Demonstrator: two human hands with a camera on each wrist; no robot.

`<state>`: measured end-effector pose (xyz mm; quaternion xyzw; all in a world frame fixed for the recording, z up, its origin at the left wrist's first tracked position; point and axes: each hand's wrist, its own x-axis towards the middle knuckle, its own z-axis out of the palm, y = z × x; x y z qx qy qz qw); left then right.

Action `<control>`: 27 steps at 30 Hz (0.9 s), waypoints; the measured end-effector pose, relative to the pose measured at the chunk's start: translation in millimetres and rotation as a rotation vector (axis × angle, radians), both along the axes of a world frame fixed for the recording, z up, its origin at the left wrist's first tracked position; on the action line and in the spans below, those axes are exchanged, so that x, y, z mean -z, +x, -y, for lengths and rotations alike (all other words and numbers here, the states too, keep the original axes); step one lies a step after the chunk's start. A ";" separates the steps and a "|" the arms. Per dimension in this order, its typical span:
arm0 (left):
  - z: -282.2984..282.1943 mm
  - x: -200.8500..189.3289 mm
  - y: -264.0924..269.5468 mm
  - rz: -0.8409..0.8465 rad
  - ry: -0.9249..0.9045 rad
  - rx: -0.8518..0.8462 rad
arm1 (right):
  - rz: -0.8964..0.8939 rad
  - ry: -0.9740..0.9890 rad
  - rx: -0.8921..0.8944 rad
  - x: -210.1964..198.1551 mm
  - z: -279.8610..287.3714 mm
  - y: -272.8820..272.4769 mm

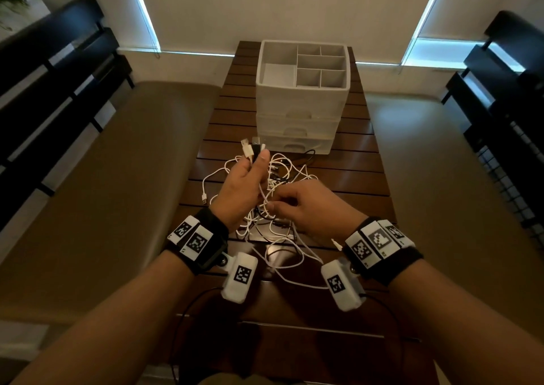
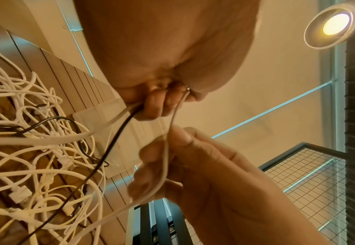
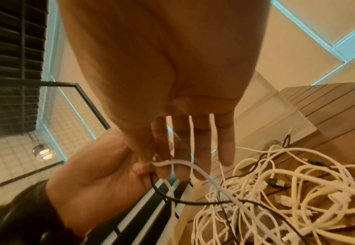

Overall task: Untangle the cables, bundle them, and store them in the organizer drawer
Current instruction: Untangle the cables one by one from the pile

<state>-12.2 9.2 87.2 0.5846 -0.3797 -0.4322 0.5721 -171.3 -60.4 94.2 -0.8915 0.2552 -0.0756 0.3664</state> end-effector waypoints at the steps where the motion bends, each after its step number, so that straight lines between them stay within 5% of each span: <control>1: -1.7 -1.7 1.0 -0.001 -0.002 0.005 | 0.019 -0.020 0.039 -2.8 3.0 -1.1; 7: -1.6 1.5 4.0 0.019 -0.032 0.133 | 0.441 0.130 0.365 -28.3 20.9 4.9; 18: -4.6 -6.6 0.2 -0.007 0.041 0.231 | 0.447 0.205 0.261 -40.4 21.9 18.7; 27: -4.1 -7.3 -6.5 0.105 0.038 0.135 | 0.375 0.233 0.209 -41.5 23.2 18.4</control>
